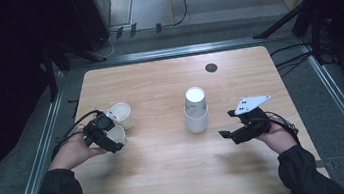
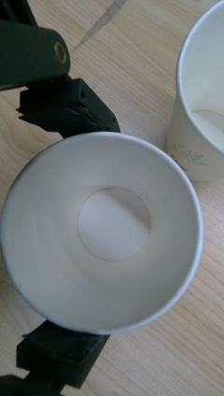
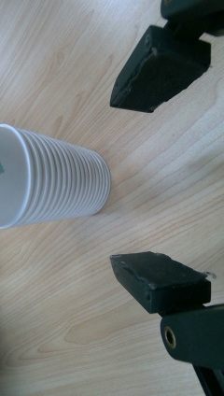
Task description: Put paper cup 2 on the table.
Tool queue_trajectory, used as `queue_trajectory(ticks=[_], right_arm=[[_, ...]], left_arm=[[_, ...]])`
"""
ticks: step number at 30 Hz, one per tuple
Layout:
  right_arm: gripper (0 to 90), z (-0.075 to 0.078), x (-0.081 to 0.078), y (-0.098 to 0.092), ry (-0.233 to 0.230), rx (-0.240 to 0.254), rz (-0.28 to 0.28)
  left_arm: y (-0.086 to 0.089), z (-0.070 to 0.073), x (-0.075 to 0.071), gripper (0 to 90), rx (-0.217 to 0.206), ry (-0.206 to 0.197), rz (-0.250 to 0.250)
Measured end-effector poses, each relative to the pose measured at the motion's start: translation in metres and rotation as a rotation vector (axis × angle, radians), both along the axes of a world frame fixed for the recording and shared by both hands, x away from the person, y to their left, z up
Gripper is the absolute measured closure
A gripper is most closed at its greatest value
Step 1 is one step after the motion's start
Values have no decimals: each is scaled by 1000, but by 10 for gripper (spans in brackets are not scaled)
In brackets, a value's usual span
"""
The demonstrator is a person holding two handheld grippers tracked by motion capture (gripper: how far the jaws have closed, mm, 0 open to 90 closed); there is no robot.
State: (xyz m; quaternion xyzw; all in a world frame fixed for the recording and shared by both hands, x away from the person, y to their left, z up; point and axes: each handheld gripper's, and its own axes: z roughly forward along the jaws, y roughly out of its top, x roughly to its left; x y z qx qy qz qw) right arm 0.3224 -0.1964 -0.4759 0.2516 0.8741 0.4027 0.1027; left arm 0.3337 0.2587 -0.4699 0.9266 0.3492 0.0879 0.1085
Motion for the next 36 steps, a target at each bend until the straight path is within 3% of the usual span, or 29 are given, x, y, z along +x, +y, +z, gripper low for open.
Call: queue_trajectory(ticks=[7,10,15,22,26,32,36], right_arm=[[206,-1,-1,2,1,-7,16],[206,-1,-1,2,-1,-12,20],[206,-1,-1,2,1,-12,16],[206,-1,-2,3,-7,-16,22],[206,-1,-2,4,-8,-13,21],[206,-1,-2,5,-5,-14,31],[206,-2,-3,6,-3,-16,36]], left_arm=[[3,4,0,120,-29,-4,12],[6,10,-2,121,-64,-10,13],[16,23,-5,126,-156,-25,34],[23,43,-11,127,-270,-79,40],[19,51,-14,132,-332,-95,31],[5,55,-14,132,-342,-109,12],[-6,57,-14,132,-402,-93,-8]])
